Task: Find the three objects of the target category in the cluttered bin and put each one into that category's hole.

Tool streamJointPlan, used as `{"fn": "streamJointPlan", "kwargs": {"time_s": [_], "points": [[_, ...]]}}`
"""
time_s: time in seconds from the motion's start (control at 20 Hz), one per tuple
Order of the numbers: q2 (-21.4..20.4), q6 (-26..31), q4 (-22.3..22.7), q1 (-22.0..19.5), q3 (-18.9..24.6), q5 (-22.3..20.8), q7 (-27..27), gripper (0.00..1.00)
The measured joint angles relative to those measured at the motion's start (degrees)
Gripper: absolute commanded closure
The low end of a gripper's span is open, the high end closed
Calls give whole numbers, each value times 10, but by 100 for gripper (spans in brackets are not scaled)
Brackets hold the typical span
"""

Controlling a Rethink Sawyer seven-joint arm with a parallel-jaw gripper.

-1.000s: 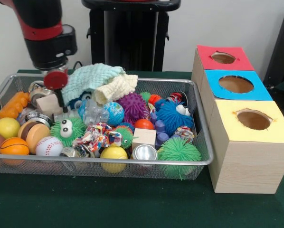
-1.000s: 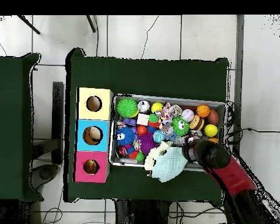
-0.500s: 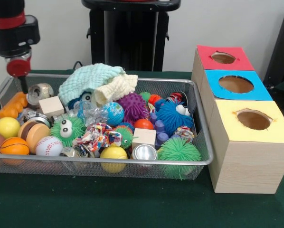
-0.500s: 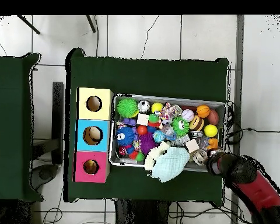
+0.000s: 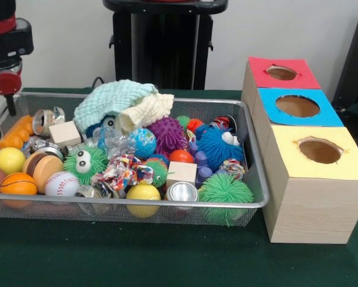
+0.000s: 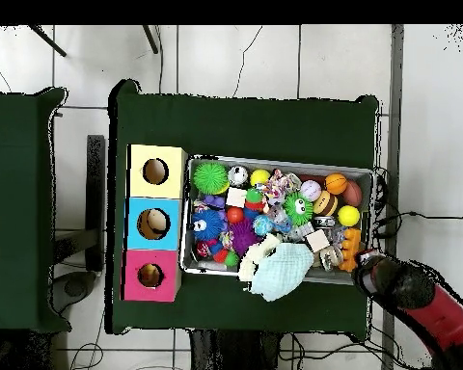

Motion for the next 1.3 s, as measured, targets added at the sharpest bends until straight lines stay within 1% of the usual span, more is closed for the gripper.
{"fn": "streamJointPlan", "kwargs": {"time_s": [0.3,0.55,0.7,0.95,1.05,1.25,1.3], "points": [[12,0,0,13,0,-2,0,100],[24,0,0,45,0,-2,0,100],[30,0,0,76,-1,1,0,100],[35,0,0,113,-2,20,0,100],[37,0,1,130,-4,37,0,100],[34,-2,11,137,-5,54,0,100],[31,-4,21,136,-5,60,0,100]]}}
